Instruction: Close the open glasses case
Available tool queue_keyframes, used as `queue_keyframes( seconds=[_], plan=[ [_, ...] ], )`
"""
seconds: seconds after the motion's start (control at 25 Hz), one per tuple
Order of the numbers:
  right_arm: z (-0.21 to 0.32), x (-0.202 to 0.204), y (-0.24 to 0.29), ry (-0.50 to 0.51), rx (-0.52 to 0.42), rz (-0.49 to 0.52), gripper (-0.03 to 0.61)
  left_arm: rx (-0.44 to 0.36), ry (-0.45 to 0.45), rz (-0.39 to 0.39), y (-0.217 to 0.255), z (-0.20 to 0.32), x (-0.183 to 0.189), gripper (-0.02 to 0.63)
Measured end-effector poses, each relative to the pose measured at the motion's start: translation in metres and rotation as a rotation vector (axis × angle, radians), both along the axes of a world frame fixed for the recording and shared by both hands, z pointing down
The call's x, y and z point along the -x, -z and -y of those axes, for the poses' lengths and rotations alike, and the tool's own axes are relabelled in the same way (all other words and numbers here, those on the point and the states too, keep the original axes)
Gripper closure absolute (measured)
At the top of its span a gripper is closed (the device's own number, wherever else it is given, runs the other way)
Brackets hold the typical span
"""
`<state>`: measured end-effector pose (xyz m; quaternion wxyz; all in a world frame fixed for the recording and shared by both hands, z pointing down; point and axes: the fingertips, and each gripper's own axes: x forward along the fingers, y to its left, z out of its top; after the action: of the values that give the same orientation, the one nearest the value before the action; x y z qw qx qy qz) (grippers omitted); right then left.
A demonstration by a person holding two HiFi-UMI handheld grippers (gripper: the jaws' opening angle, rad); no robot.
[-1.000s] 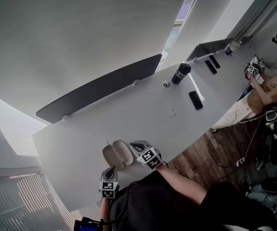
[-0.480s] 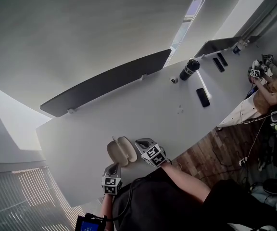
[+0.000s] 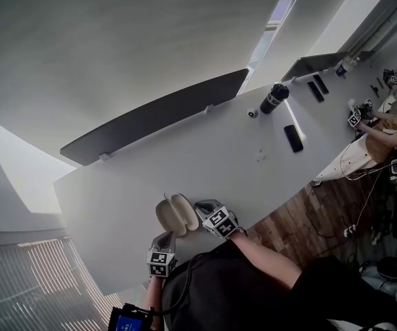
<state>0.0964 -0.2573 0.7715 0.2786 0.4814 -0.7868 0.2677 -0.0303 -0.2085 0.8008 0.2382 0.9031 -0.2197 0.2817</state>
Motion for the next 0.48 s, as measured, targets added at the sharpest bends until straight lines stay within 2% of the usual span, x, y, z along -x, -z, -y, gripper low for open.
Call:
queue_keyframes(
  seconds=[0.48],
  plan=[
    [0.0, 0.018, 0.021, 0.036, -0.042, 0.007, 0.574, 0.009, 0.012, -0.017, 0.004, 0.0, 0.001, 0.607]
  ],
)
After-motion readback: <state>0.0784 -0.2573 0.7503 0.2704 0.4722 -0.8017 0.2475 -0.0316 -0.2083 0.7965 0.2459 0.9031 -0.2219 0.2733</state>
